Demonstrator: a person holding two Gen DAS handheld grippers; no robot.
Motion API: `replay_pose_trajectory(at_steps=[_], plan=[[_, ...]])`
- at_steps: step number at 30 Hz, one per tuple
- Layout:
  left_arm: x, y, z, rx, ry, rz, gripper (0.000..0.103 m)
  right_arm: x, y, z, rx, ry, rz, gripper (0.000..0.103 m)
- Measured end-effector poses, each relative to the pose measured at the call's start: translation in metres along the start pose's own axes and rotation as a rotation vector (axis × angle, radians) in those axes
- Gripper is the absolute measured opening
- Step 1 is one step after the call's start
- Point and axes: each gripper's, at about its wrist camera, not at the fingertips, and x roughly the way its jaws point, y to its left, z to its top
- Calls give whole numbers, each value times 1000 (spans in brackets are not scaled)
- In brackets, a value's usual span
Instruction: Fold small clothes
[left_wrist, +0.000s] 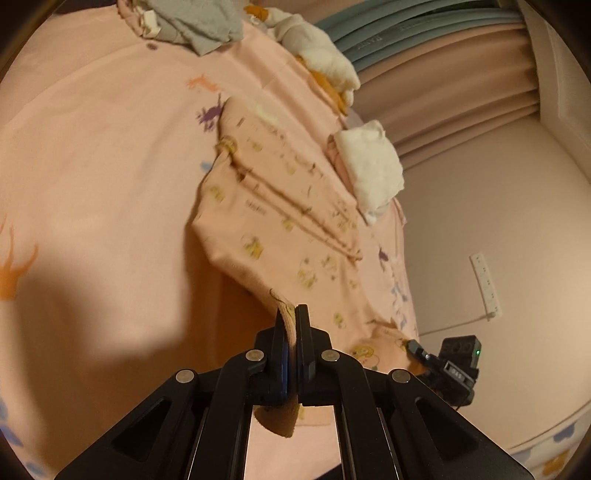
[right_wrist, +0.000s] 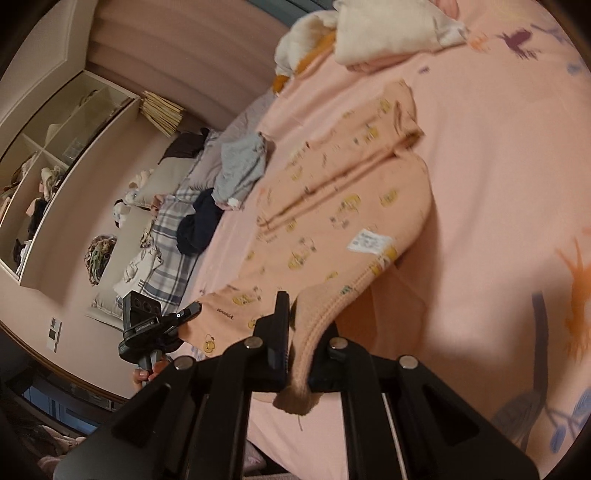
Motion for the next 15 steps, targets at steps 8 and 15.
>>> replay_pose_trajectory(at_steps=[8, 15], plan=[[0, -10, 37, 5, -44, -27, 0, -1, 8, 35, -18, -59, 39, 7], [9, -19, 74, 20, -95, -37, 0, 2, 8, 80, -20, -153, 49, 7]])
